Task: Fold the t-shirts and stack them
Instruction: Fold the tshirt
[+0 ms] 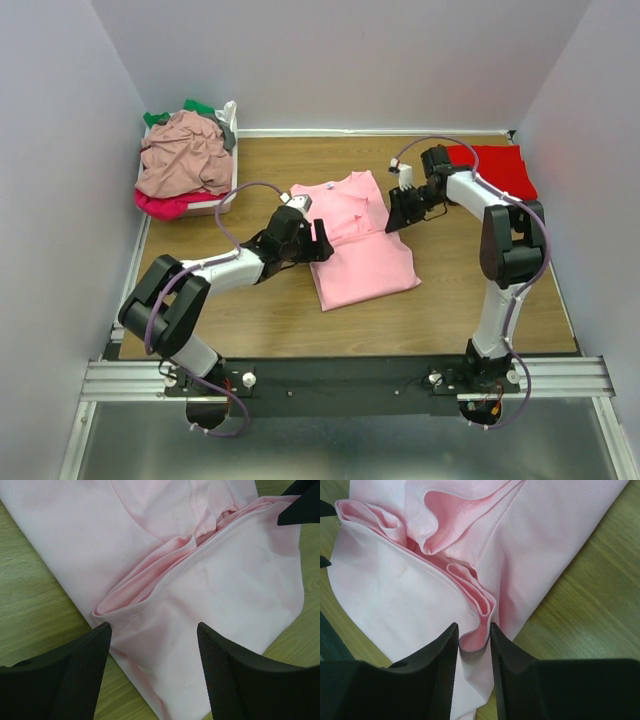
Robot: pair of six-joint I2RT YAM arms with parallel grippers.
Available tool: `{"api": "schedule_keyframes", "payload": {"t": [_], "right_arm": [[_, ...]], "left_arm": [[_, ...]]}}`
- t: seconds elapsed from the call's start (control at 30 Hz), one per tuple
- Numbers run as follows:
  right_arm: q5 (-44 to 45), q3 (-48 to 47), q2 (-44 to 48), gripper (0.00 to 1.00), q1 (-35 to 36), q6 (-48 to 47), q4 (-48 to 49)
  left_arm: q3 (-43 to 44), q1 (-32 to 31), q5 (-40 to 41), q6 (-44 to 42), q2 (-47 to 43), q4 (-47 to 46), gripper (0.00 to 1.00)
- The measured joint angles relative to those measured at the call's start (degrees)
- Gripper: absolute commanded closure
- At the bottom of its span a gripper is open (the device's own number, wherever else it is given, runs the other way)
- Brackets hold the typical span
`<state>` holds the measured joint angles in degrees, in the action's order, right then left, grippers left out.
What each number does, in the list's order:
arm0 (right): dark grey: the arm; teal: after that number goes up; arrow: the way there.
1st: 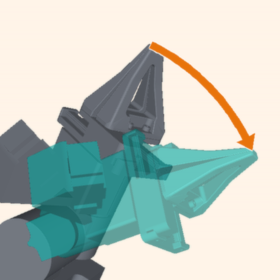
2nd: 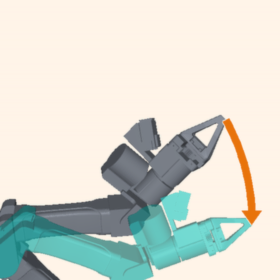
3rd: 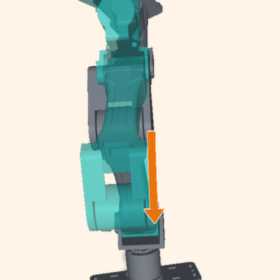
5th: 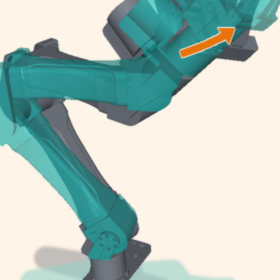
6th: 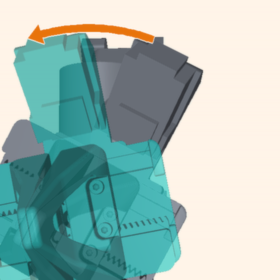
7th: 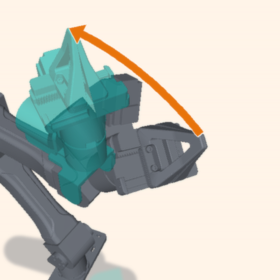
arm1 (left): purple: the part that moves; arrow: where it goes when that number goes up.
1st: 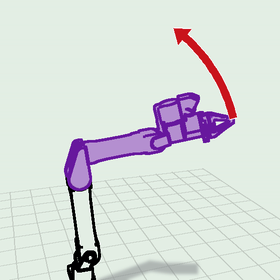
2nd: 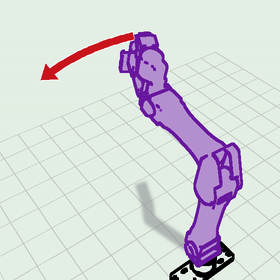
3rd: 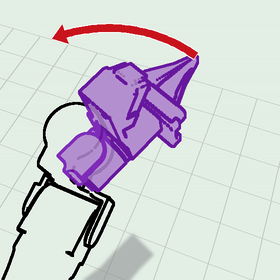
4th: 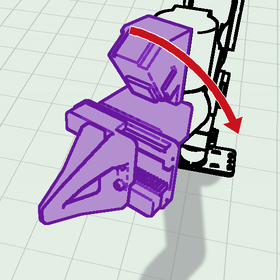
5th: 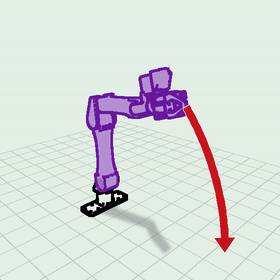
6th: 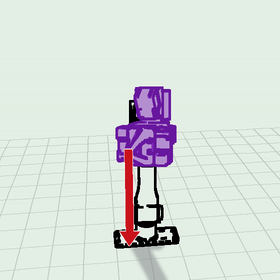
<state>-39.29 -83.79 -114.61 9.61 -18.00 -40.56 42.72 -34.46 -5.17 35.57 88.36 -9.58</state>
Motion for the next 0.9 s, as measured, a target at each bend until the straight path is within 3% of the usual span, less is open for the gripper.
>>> {"api": "schedule_keyframes", "payload": {"t": [0.27,0.6,0.7,0.8,0.83,0.9], "right_arm": [[-2.01,-0.83,-0.66,0.73,0.15,0.55,0.02],[-4.57,-1.81,-2.36,0.75,0.20,0.61,0.15],[-5.25,-2.10,-2.51,0.78,0.20,0.63,0.15],[-5.92,-2.32,-2.62,0.78,0.20,0.59,0.15],[-6.36,-2.47,-2.80,0.78,0.20,0.59,0.15],[-6.99,-2.62,-3.23,0.78,0.20,0.57,0.15]], "left_arm": [[1.25,0.00,0.26,-1.55,2.12,2.54,0.24],[4.28,0.00,1.70,-3.48,3.32,5.09,0.25],[4.61,0.00,1.66,-3.93,4.76,5.11,0.33],[4.61,0.00,1.46,-4.46,5.27,5.09,0.48],[4.61,0.00,1.40,-4.63,5.29,4.98,0.62],[4.61,0.02,1.05,-4.83,5.29,4.52,0.81]]}}
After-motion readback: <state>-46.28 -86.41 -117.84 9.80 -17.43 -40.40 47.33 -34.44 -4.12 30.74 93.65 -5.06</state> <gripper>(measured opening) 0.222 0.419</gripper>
